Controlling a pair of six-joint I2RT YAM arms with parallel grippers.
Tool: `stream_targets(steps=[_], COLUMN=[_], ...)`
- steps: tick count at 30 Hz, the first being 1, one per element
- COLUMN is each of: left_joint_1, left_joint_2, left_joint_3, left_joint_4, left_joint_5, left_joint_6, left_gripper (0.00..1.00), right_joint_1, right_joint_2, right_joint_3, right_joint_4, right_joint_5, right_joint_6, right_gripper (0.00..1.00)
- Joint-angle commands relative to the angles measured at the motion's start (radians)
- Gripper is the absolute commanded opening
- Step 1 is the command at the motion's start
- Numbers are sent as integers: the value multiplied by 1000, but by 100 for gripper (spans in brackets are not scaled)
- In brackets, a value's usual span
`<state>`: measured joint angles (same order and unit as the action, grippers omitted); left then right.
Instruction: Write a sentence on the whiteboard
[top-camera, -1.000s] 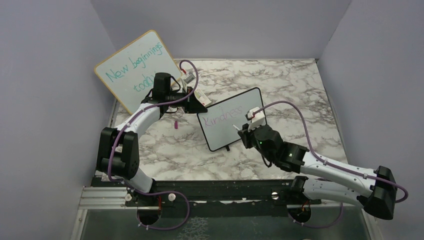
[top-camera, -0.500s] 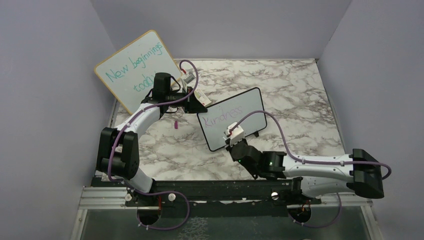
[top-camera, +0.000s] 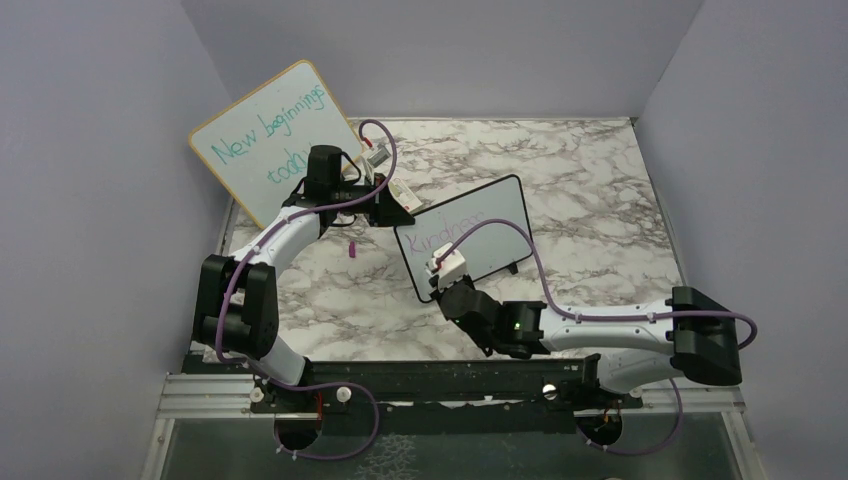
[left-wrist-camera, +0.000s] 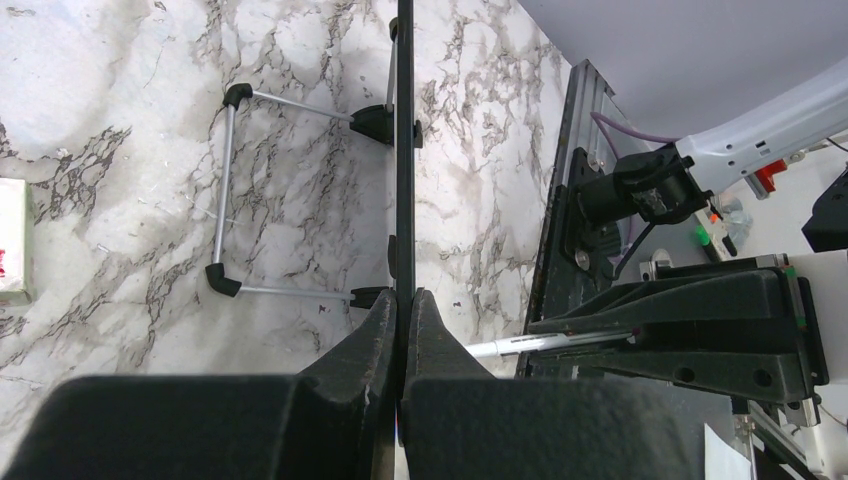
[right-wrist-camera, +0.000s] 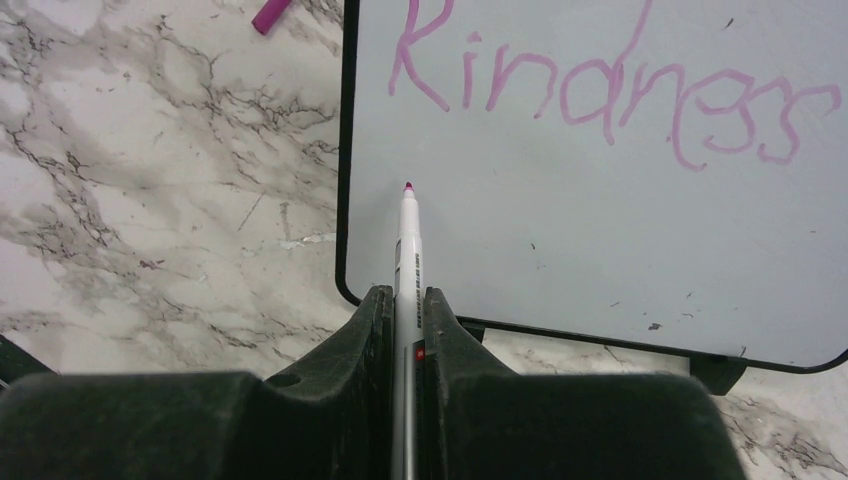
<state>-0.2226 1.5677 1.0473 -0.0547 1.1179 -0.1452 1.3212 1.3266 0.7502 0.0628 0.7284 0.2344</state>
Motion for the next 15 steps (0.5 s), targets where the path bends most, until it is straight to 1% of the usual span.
stream_targets(steps=[1, 15], left_joint_1=[-10, -9], left_joint_2=[28, 26], left_joint_3=[-15, -16], left_joint_4=[-82, -82], left_joint_5=[-83, -84], left_joint_6=[36, 36], left_gripper=[0, 0], right_joint_1=[7, 7], right_joint_2=[26, 96], right_joint_3=[38, 71], right_joint_4=[58, 66], right_joint_5=[43, 88], right_joint_6=[-2, -3], right_gripper=[0, 0])
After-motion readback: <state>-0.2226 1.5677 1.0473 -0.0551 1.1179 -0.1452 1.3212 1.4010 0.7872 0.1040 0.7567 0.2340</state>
